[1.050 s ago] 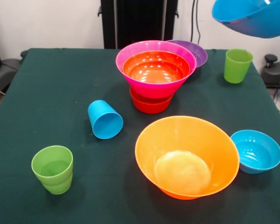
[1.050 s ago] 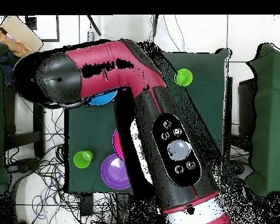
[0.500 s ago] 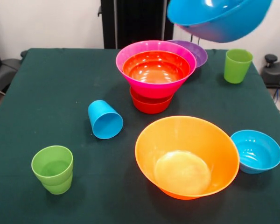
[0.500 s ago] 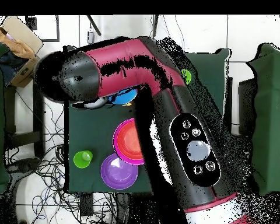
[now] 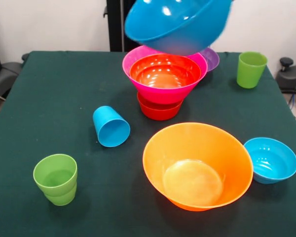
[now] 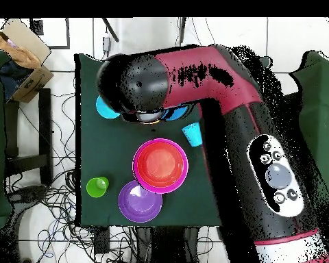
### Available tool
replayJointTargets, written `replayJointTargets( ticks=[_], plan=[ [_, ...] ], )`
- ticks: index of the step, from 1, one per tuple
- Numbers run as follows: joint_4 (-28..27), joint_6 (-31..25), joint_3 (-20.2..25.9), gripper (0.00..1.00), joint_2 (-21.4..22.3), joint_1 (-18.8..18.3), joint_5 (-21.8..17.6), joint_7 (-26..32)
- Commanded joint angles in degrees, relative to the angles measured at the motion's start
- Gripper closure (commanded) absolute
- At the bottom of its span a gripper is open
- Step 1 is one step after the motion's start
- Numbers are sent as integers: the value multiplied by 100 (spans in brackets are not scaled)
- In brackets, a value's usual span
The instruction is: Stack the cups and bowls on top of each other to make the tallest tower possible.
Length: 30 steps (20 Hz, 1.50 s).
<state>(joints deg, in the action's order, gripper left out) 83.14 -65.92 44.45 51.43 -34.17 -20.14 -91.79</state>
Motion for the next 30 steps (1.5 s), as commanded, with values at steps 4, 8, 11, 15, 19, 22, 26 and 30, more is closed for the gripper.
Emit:
replayJointTargets(
  ticks=[4,8,11,15,19,22,26,30],
  plan=[
    [693,-184,384,100,-74,-392,-266,1873],
    [1068,51,519,100,111,-521,-299,1760],
    [1203,40,609,100,188,-600,-402,1787],
    [1267,-377,524,100,356,-568,-402,1569],
    [1672,70,667,100,552,-675,-335,1449],
    [1912,389,768,100,600,-802,-364,1432],
    [2122,647,875,100,577,-935,-479,1367],
    [2278,1003,948,100,365,-1095,-684,1423]
  ],
)
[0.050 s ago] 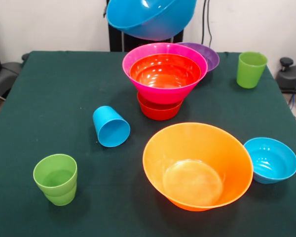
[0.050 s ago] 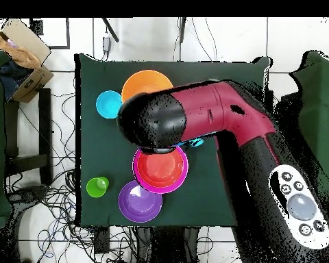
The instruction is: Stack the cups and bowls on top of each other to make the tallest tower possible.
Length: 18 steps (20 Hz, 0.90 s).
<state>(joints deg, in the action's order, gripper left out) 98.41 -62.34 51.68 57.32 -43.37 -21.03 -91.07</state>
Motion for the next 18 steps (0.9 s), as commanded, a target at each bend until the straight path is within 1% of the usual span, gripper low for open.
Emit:
replayJointTargets(
  ticks=[1,3,5,7,14,16,18],
  plan=[
    [809,774,257,100,-271,-240,-642,1391],
    [952,1037,395,100,-333,-422,-704,1516],
    [1020,1165,505,100,-411,-551,-739,1569],
    [1018,1152,588,100,-462,-618,-748,1576],
    [998,1104,659,100,-586,-677,-850,1432],
    [992,1055,710,100,-637,-707,-811,1450],
    [966,939,803,100,-705,-739,-684,1472]
  ],
)
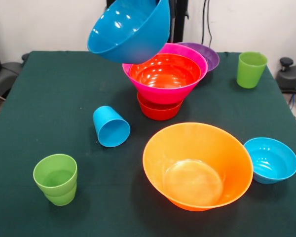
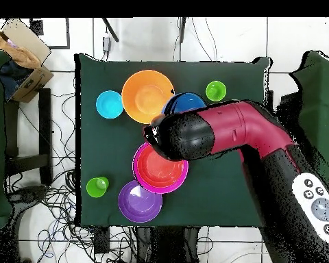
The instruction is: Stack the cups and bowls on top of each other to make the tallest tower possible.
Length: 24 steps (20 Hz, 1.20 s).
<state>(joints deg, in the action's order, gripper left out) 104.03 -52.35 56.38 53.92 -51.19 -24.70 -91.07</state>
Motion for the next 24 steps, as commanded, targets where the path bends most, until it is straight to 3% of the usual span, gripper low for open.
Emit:
replayJointTargets(
  ticks=[1,6,10,15,24],
  plan=[
    [367,-119,321,100,-375,81,-326,1438],
    [340,-182,324,100,-348,210,-380,1253],
    [603,83,555,100,-375,46,-402,1360],
    [782,449,537,100,-452,23,-740,1264],
    [906,630,697,100,-632,-164,-948,1335]
  ],
)
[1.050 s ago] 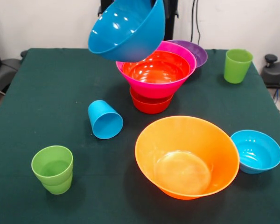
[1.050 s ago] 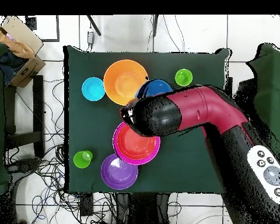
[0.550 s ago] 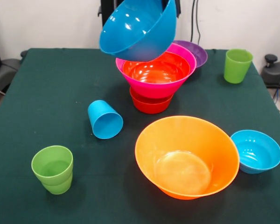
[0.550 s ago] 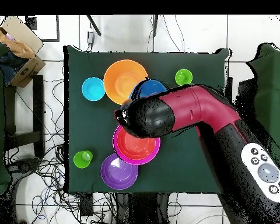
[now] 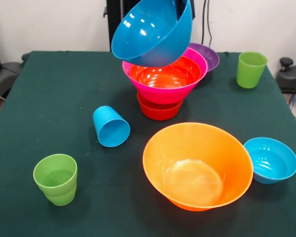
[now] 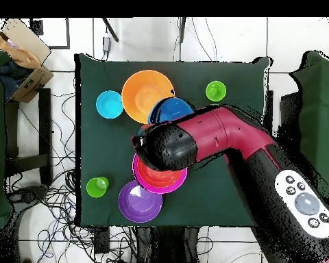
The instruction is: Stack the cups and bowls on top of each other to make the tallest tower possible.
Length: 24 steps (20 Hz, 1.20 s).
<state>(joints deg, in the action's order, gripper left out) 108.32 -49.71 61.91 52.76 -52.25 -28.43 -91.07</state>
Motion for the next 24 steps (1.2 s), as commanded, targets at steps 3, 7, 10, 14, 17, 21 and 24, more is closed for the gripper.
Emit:
replayJointTargets(
  ticks=[3,7,10,14,17,21,24],
  plan=[
    [464,408,106,100,-627,-52,-707,1301],
    [398,364,-1,100,-830,-67,-891,1350],
    [341,384,-60,100,-1005,-108,-1034,1398],
    [301,392,-45,100,-1197,-191,-1134,1465],
    [272,336,-25,100,-1216,-173,-1159,1396],
    [246,254,-5,100,-1213,-137,-1180,1315],
    [217,157,-18,100,-1210,-109,-1187,1287]
  ],
)
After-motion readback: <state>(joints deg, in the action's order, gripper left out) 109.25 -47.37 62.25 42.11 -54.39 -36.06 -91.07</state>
